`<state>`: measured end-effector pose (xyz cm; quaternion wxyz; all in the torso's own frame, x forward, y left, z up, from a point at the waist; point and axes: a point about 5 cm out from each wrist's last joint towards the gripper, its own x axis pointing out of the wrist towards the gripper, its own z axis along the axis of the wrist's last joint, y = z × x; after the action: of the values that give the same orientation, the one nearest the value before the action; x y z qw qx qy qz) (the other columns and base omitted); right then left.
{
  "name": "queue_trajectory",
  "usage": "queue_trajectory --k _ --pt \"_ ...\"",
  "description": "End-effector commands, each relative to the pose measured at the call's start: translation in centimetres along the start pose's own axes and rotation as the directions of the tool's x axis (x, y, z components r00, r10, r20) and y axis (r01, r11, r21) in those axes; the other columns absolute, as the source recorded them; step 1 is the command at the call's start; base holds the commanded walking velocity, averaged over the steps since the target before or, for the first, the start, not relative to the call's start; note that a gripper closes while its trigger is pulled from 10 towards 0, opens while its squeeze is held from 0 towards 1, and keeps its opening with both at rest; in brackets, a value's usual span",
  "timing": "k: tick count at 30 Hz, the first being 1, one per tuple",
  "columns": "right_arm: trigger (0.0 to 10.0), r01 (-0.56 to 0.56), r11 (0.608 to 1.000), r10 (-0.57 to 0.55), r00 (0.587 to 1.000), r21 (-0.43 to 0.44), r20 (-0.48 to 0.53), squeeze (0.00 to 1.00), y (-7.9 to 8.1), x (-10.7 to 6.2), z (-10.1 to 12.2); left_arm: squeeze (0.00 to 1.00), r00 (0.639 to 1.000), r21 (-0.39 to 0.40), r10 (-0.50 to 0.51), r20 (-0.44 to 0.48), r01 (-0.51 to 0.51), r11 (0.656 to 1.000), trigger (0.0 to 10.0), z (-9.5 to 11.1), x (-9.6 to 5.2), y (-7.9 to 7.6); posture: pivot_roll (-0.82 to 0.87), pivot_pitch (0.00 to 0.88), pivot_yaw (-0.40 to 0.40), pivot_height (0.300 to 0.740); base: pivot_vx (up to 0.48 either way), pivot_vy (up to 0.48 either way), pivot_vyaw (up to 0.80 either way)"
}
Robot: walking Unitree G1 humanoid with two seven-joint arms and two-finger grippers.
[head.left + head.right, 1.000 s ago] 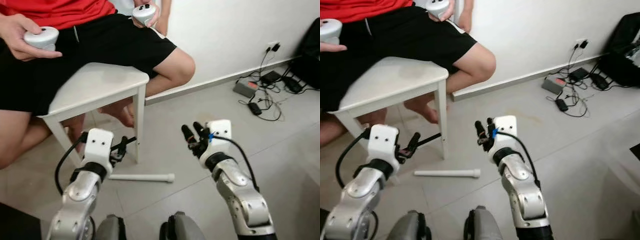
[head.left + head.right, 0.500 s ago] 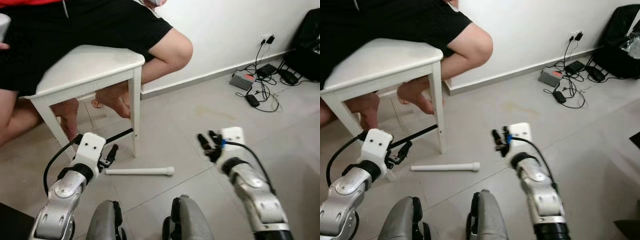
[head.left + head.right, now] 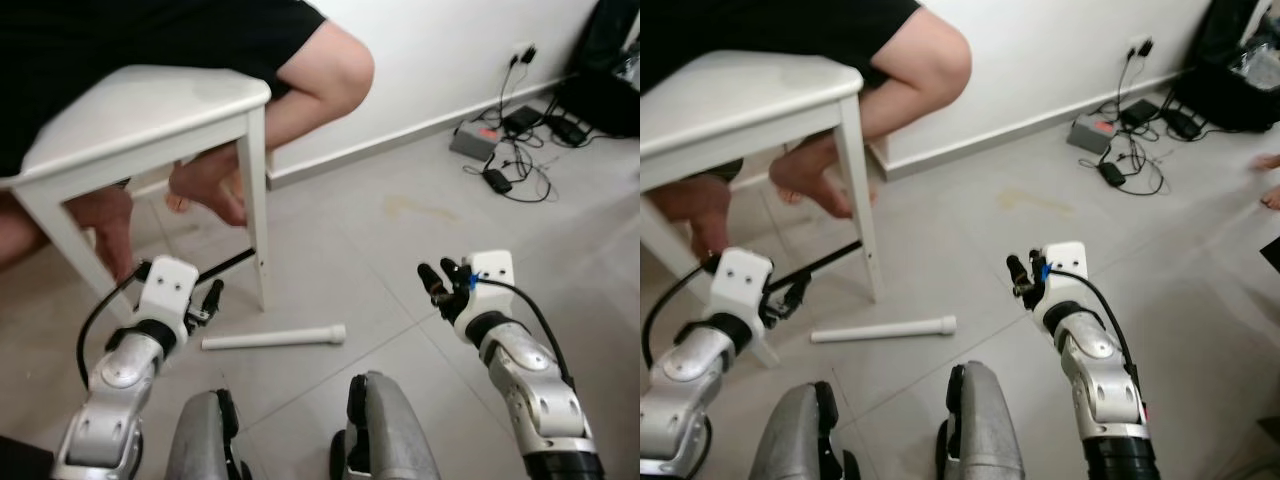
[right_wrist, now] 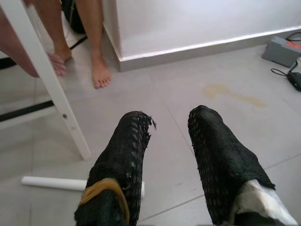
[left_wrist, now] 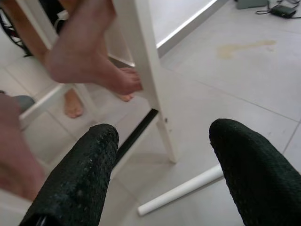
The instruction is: Building children table
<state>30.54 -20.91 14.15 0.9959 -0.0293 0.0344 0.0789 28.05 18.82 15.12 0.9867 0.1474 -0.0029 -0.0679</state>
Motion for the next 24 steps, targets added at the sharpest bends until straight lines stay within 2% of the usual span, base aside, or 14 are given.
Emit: queue_trajectory --k 1,14,24 --pt "10.0 -0.014 1.000 0.014 1.000 0.011 0.000 0.00 0.3 0.2 -0.2 0.00 1.000 -0.009 -0.007 -0.020 0.007 1.000 10.0 -0.7 -0.3 -0.3 0.02 0.227 -0.080 0.515 0.000 0.000 0.00" --pt "10.0 -0.153 0.986 0.151 0.988 0.067 0.039 0.00 3.8 0.9 0.8 0.00 1.000 -0.014 -0.003 0.002 0.003 1.000 10.0 -0.1 0.1 -0.4 0.02 0.246 -0.083 0.465 0.000 0.000 0.00" --pt "10.0 -0.186 0.980 0.181 0.981 0.067 0.064 0.00 4.8 1.2 1.5 0.00 1.000 -0.018 0.001 0.018 0.000 1.000 10.0 0.3 0.2 -0.5 0.02 0.263 -0.088 0.430 0.000 0.000 0.00"
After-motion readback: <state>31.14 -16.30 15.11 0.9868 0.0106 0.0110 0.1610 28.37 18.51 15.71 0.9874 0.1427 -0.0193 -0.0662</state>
